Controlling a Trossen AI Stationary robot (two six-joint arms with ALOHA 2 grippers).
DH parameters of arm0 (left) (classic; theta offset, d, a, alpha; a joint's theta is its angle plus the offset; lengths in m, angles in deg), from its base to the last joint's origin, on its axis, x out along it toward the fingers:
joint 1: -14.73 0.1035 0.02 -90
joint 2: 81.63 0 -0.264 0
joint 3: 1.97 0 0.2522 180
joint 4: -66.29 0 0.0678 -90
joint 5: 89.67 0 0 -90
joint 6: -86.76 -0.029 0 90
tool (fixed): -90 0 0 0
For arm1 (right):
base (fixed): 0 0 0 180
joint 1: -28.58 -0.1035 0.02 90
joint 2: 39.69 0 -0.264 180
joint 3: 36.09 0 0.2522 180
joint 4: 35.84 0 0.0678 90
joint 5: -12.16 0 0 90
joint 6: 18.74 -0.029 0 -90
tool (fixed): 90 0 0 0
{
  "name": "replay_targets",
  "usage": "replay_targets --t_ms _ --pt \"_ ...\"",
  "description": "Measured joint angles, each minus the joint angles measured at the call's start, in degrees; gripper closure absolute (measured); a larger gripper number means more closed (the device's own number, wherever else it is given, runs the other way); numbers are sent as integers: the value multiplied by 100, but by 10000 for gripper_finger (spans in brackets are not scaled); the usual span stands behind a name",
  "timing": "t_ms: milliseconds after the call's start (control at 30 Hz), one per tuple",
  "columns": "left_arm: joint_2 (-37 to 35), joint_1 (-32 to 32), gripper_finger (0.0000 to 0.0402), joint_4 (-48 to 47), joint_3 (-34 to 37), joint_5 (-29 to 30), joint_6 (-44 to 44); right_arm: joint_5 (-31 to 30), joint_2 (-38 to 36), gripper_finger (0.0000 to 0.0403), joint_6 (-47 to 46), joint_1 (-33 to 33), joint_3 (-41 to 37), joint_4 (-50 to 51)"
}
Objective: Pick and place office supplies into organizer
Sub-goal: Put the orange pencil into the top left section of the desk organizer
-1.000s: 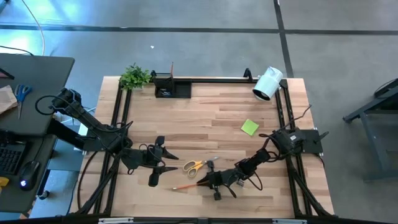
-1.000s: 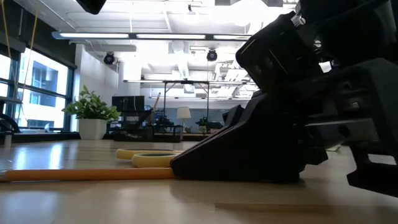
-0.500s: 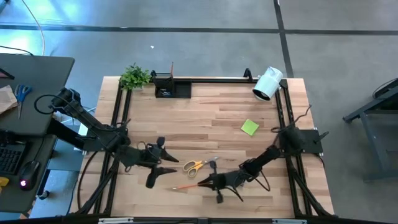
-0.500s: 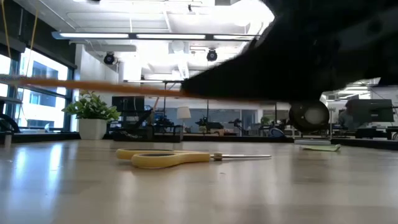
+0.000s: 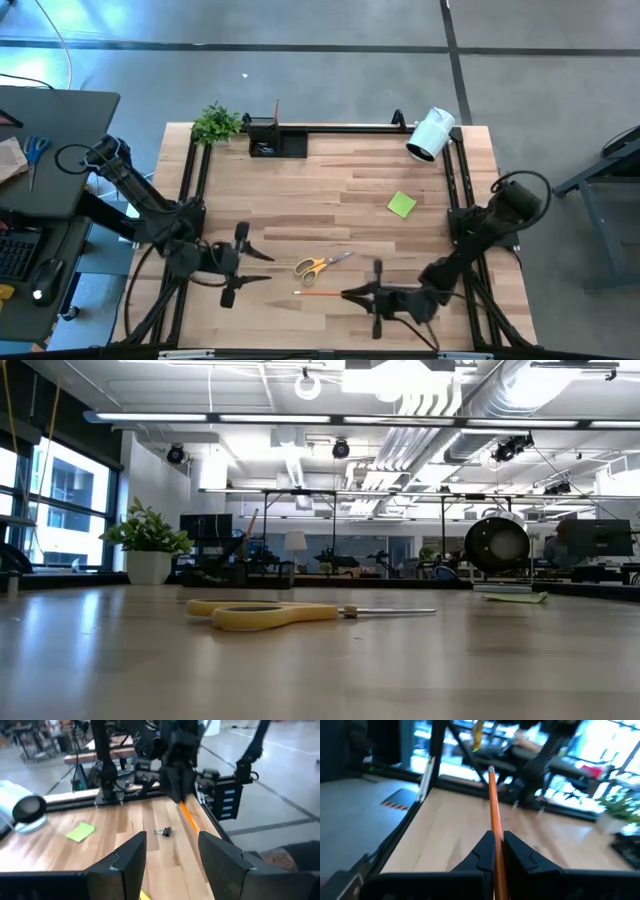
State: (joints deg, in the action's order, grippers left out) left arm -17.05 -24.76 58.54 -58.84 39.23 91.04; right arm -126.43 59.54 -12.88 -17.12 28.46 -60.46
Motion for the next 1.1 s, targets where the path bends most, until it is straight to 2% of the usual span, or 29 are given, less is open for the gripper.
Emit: replay_targets --t_ms 100,200,300,533,733,900,1100 --pt "171 41 232 47 27 -66 -95 -586 -155 395 251 -209 0 -263" --pt "400 294 232 414 78 -57 -103 -797 -151 395 736 -344 0 -801" --pt "591 555 232 764 98 -223 -88 -682 -151 397 1081 -394 2 -1251" --pt "1399 993 232 2768 96 -1550 -575 -580 -149 394 1649 -436 2 -1893" --pt "2148 985 232 4647 96 -1867 -1140 -296 -149 397 1989 -420 4 -2401" --pt "2830 987 232 6025 36 -2132 -1316 -131 -149 395 1968 -380 4 -2438" --pt "3608 987 231 6928 -436 -2175 -1466 56 -149 395 1956 -304 4 -2439"
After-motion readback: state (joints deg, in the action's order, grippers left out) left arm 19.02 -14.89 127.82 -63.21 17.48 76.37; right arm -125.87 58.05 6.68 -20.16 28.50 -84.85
